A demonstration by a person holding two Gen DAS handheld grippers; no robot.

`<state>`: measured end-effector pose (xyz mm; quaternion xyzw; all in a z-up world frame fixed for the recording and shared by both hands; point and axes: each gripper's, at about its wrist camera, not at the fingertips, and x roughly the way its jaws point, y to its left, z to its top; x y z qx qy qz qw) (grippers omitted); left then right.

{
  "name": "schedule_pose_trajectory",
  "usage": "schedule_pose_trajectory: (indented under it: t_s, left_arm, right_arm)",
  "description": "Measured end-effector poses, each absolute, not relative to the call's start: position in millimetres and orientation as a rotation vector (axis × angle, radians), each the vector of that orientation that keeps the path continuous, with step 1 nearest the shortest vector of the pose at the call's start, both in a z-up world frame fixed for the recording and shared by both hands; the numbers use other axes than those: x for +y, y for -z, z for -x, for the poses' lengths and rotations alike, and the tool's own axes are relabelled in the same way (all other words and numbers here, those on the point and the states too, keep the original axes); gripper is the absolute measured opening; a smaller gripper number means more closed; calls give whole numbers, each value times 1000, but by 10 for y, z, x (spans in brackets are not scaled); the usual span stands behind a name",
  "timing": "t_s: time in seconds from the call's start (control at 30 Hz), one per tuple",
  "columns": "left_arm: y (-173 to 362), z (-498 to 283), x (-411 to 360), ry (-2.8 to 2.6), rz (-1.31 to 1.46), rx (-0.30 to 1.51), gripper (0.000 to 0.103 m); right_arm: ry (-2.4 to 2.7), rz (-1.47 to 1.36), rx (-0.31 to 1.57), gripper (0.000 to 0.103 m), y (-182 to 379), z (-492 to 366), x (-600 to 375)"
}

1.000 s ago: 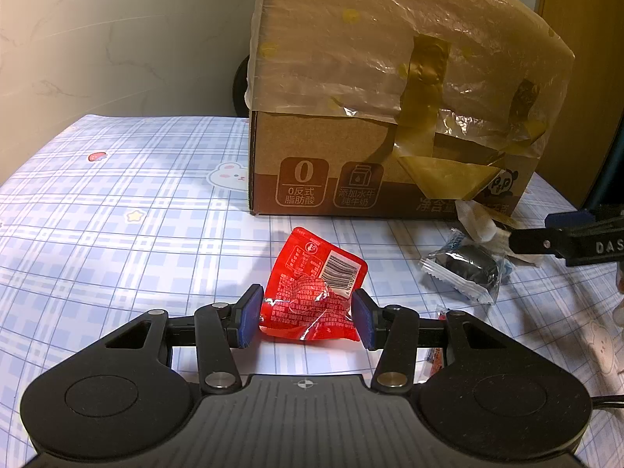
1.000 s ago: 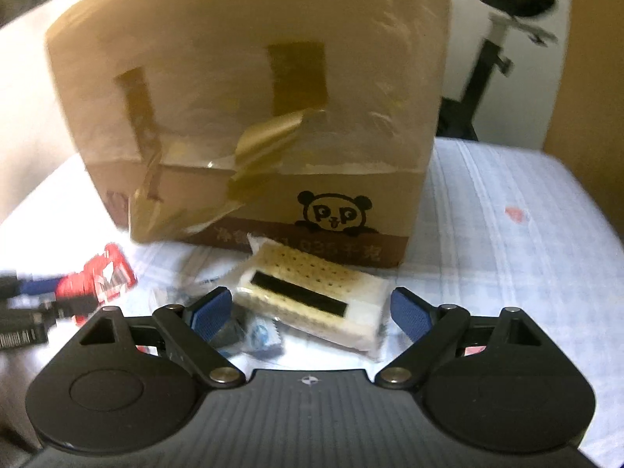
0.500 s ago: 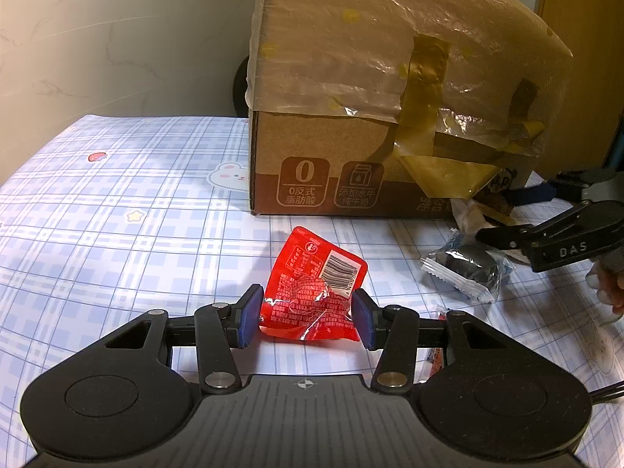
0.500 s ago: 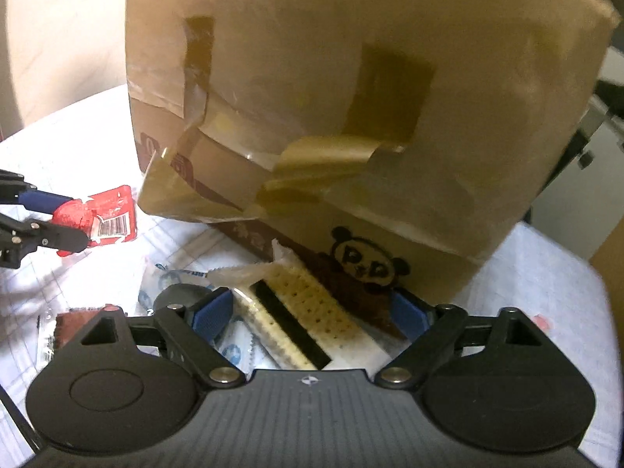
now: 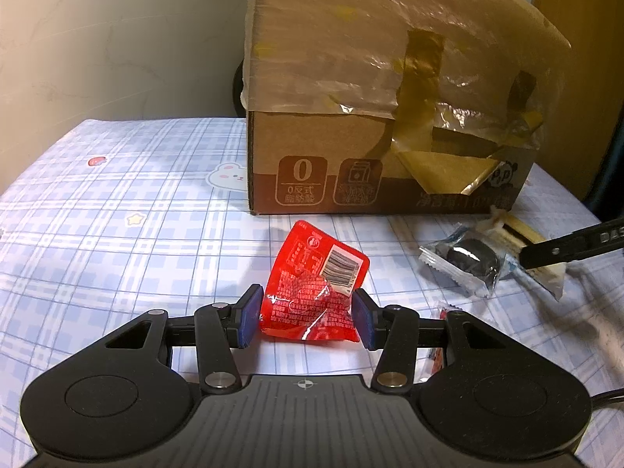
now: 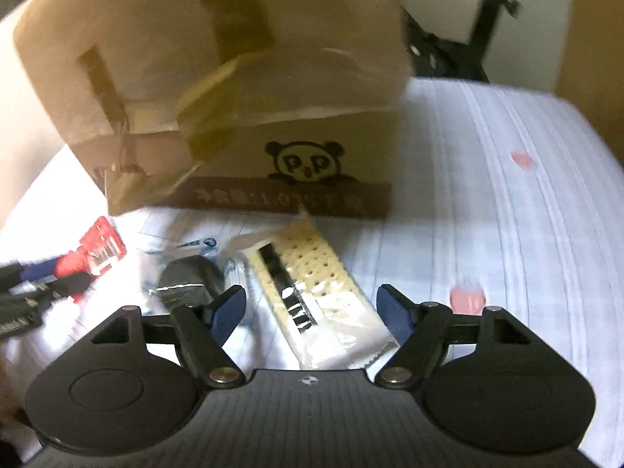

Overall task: Organize snacks
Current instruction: 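Close the right gripper on the white cracker pack, then lift both held snacks and carry them over the box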

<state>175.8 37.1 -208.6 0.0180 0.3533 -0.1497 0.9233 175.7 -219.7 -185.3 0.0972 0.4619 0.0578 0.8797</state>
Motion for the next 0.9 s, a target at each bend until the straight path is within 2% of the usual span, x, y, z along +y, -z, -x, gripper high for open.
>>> schedule_pose_trajectory:
  t_s: [0.17,0.23,0.3,0.4,0.63,0.67,0.7,0.9]
  left_arm:
    - [2076,-1767,341,309,-61,735,52]
    - [2068,-1781,364,318,-50,742,51]
    - [2056,-1779,381,331,-38,749,51]
    - [2044,-1737,382,346,-46,751,50]
    - [1936,-1635,395,345,-54,721,49]
    - [1896,-1626,406,345,-51,711,23]
    - [1856,-1626,413,348,-49,710,14]
    - [1735,-1665,422,349,-44,708,14]
  right_arm:
    - [-131,-192,943,76,1809,-1624,-2204]
    - [-122,-162,916,73,1820,-1605,-2167]
    - [-123,-175,899,63,1858,-1608,-2166]
    - [-119,-158,871,58,1900,-1615,-2154]
    - [-115,-148,819,54,1944,-1564,-2131]
    - [-108,-162,817,54,1948,-1555,-2141]
    - [-103,-177,809,54,1931,-1533,-2161]
    - [-111,-199,714,54,1680,-1374,-2249]
